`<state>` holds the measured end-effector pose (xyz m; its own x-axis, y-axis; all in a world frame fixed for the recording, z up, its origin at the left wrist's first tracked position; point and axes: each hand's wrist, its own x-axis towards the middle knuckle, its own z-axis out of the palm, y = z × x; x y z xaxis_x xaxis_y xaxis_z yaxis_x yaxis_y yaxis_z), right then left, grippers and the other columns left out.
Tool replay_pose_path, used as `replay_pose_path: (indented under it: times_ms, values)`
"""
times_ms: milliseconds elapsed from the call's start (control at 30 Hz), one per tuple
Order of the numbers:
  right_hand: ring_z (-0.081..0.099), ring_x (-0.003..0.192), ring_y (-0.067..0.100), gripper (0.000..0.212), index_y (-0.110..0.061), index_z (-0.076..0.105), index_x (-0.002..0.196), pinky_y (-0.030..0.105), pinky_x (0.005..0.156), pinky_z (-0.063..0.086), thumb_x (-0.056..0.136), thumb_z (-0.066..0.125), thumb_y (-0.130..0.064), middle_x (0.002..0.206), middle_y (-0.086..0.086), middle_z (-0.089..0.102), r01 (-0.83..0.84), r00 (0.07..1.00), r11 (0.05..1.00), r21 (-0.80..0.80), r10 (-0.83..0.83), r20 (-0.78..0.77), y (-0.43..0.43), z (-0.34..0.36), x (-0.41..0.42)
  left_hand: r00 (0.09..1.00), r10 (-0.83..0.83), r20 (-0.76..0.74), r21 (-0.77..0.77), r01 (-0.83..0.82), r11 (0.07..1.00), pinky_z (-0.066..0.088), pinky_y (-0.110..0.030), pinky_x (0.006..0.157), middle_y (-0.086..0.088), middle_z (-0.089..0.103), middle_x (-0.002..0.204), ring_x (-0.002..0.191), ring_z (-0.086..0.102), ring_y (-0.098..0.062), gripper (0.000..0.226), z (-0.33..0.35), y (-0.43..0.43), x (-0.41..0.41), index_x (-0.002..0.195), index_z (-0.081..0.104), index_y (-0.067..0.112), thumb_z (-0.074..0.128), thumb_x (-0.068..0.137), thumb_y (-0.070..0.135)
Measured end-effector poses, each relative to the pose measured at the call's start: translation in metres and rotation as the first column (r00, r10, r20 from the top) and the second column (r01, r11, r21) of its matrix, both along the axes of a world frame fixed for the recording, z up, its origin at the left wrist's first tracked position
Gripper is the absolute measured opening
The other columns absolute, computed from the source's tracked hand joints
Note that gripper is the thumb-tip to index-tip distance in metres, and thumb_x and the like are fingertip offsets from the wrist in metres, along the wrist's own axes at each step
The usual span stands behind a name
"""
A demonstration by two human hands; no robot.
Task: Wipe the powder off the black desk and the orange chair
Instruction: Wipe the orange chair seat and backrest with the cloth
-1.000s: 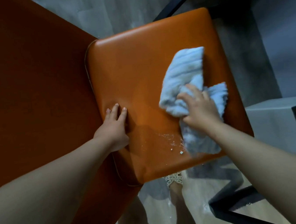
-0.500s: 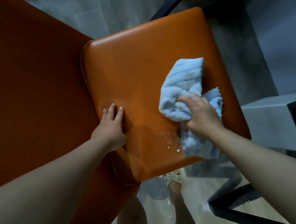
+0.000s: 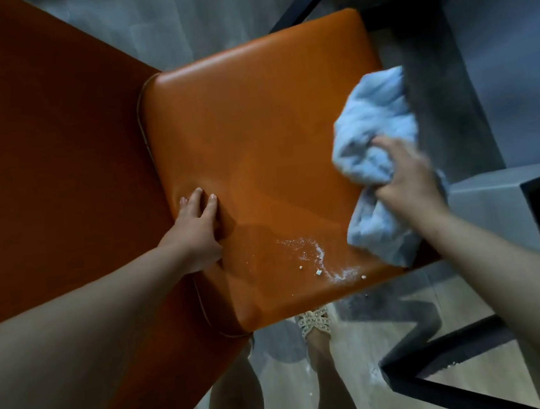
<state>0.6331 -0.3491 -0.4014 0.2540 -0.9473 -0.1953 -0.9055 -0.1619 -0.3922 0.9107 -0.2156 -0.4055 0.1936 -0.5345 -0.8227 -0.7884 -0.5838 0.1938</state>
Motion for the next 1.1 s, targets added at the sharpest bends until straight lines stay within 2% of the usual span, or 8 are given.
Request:
replay_pose_path:
  times_ms: [133, 333, 500, 600, 733, 900, 1000, 1100]
  values:
    - [0.036, 0.125, 0.039, 0.067, -0.024, 0.04, 0.139, 0.042, 0.104, 0.032, 0.078, 0.062, -0.005, 0.147, 0.008, 0.034, 0.232, 0.953, 0.971, 0.051, -0.217, -0.212, -0.006, -0.007, -0.011, 1.0, 0.004, -0.001, -0.006, -0.004, 1.0, 0.03, -0.036, 0.112, 0.007, -0.025, 0.156, 0.145, -0.019, -0.021, 0.096, 0.0, 0.0, -0.001, 0.151, -0.009, 0.028, 0.057, 0.085, 0.004]
    - [0.047, 0.117, 0.034, 0.07, -0.021, 0.054, 0.131, 0.035, 0.096, 0.038, 0.068, 0.06, 0.008, 0.141, 0.006, 0.048, -0.129, 0.992, 0.988, 0.091, 0.129, 0.001, 0.053, -0.009, 0.008, 1.0, 0.001, -0.001, -0.005, -0.001, 1.0, 0.034, -0.035, 0.111, 0.007, -0.025, 0.156, 0.145, -0.019, -0.021, 0.096, 0.0, 0.0, 0.0, 0.151, -0.009, 0.027, 0.058, 0.085, 0.005]
    - [0.039, 0.122, 0.04, 0.067, -0.022, 0.046, 0.136, 0.041, 0.103, 0.033, 0.074, 0.062, -0.003, 0.143, 0.011, 0.039, 0.292, 0.944, 0.956, -0.014, -0.29, -0.159, 0.0, -0.002, -0.02, 1.0, 0.011, -0.005, -0.015, -0.011, 1.0, 0.034, -0.037, 0.112, 0.007, -0.025, 0.156, 0.145, -0.019, -0.021, 0.096, 0.0, 0.001, 0.0, 0.151, -0.008, 0.028, 0.057, 0.085, 0.004]
    - [0.039, 0.121, 0.038, 0.067, -0.021, 0.045, 0.137, 0.038, 0.101, 0.032, 0.076, 0.063, -0.002, 0.147, 0.008, 0.037, 0.189, 0.963, 0.977, 0.102, -0.163, -0.216, 0.041, -0.008, -0.009, 1.0, 0.007, -0.003, -0.016, -0.007, 1.0, 0.033, -0.037, 0.112, 0.007, -0.025, 0.156, 0.145, -0.019, -0.021, 0.095, -0.001, 0.003, 0.001, 0.151, -0.008, 0.027, 0.056, 0.085, 0.005]
    - [0.043, 0.119, 0.031, 0.069, -0.025, 0.051, 0.132, 0.029, 0.094, 0.034, 0.071, 0.06, 0.004, 0.144, 0.001, 0.043, -0.071, 0.996, 0.986, 0.148, 0.079, -0.047, 0.083, 0.002, -0.001, 1.0, 0.013, 0.002, -0.024, -0.013, 1.0, 0.028, -0.038, 0.115, 0.006, -0.025, 0.156, 0.145, -0.019, -0.021, 0.094, 0.001, 0.002, -0.001, 0.151, -0.008, 0.026, 0.056, 0.086, 0.004]
    - [0.039, 0.125, 0.037, 0.07, -0.03, 0.036, 0.14, 0.048, 0.1, 0.036, 0.077, 0.063, -0.014, 0.146, 0.007, 0.038, 0.361, 0.926, 0.933, 0.007, -0.357, -0.125, 0.005, 0.003, -0.023, 1.0, 0.015, 0.017, -0.028, -0.015, 0.999, 0.027, -0.039, 0.116, 0.005, -0.025, 0.156, 0.145, -0.02, -0.022, 0.094, 0.001, 0.002, -0.004, 0.151, -0.009, 0.027, 0.056, 0.087, 0.005]
    - [0.037, 0.127, 0.041, 0.069, -0.024, 0.036, 0.143, 0.046, 0.105, 0.032, 0.08, 0.062, -0.013, 0.15, 0.012, 0.031, 0.299, 0.935, 0.953, 0.044, -0.284, -0.211, 0.03, -0.012, -0.007, 1.0, 0.004, 0.022, -0.021, -0.004, 1.0, 0.028, -0.037, 0.114, 0.005, -0.025, 0.156, 0.145, -0.02, -0.022, 0.094, 0.001, 0.004, -0.004, 0.151, -0.01, 0.026, 0.057, 0.087, 0.005]
    - [0.041, 0.128, 0.035, 0.07, -0.02, 0.046, 0.138, 0.039, 0.104, 0.032, 0.073, 0.063, -0.002, 0.152, 0.009, 0.033, -0.006, 0.998, 0.985, 0.17, 0.015, -0.055, 0.08, -0.011, 0.014, 1.0, -0.005, 0.019, -0.016, 0.005, 1.0, 0.026, -0.037, 0.115, 0.004, -0.025, 0.156, 0.145, -0.019, -0.022, 0.094, 0.003, 0.002, -0.003, 0.151, -0.009, 0.026, 0.056, 0.087, 0.006]
